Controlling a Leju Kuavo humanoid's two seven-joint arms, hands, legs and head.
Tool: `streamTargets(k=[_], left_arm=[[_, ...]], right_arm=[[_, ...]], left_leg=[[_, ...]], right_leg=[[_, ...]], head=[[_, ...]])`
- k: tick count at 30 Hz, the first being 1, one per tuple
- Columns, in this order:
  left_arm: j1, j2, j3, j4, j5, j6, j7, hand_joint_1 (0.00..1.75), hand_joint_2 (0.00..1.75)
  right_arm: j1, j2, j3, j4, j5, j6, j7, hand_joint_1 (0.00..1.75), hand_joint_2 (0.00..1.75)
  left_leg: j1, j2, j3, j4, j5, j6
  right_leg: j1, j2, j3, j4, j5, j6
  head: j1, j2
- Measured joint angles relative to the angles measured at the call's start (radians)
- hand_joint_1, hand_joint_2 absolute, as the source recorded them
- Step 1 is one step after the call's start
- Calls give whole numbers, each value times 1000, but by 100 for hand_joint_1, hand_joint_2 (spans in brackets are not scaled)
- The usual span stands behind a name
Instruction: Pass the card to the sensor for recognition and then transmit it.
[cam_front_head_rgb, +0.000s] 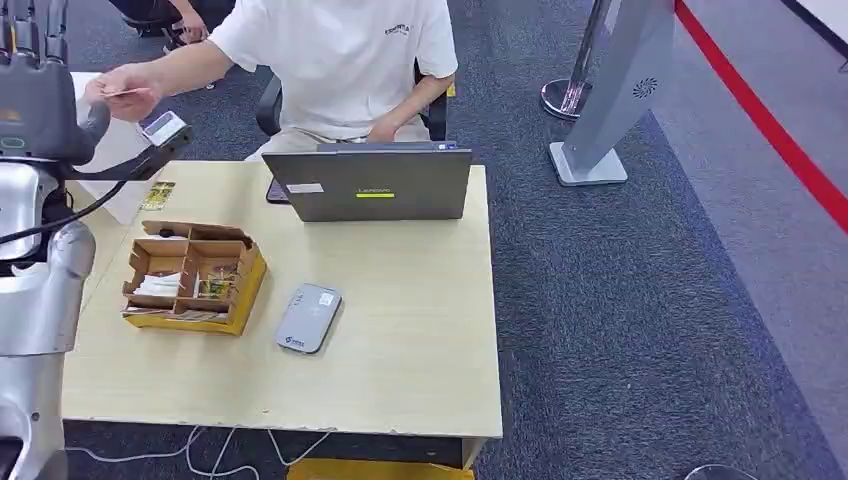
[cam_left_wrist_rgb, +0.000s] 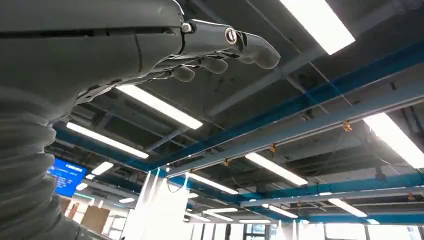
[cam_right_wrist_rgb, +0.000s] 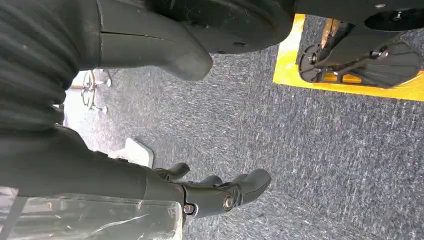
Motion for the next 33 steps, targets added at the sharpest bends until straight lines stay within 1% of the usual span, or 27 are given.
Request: streamTargets(k=[3,6,9,11,16,17,20,22,26,33], left_arm=[[-18,-1,-21,38,-3,-24,21,0,175],[-36,-5,-54,115,9,3,44,0,175],[-35,-14,-66,169,25,44,52,0,175],[-36,-16,-73,195,32,55,52,0,175],[-33,-21,-74,229,54,57,52,0,175],[-33,-21,-74,234,55,57,52,175,175],[-31,-22,-75,244,61,60,48,175,175],[-29,-22,-76,249,72,60,33,175,175],[-26,-22,-79,250,85,60,21,175,175],[-26,-32,-86,253,92,60,19,175,175]], right_arm=[[0,0,0,0,0,0,-1,0,175],[0,0,0,0,1,0,-2,0,175],[0,0,0,0,4,0,0,0,175],[0,0,0,0,5,0,0,0,175],[0,0,0,0,9,1,0,0,175],[0,0,0,0,10,2,0,0,175],[0,0,0,0,13,1,0,0,175],[0,0,0,0,14,0,0,0,175],[0,0,0,0,15,0,2,0,175],[0,0,0,0,15,0,2,0,175]], left_leg=[[0,0,0,0,0,0],[0,0,0,0,0,0],[0,1,0,0,0,0],[0,0,0,0,0,0],[0,1,-1,0,0,0],[0,0,-1,0,0,0],[0,1,-1,0,0,0],[0,1,-2,-1,0,0],[0,1,-2,0,0,0],[0,0,-2,0,0,0]], right_leg=[[0,0,-1,0,0,0],[0,0,0,0,0,0],[0,0,-1,0,0,0],[0,0,-1,0,0,0],[0,0,-1,0,0,0],[0,0,-1,0,0,0],[0,0,-2,0,0,0],[0,0,-2,0,0,0],[0,0,-2,0,0,0],[0,0,-2,0,0,0]], head=[[0,0],[0,0],[0,0],[0,0],[0,0],[0,0],[0,0],[0,0],[0,0],[0,0]])
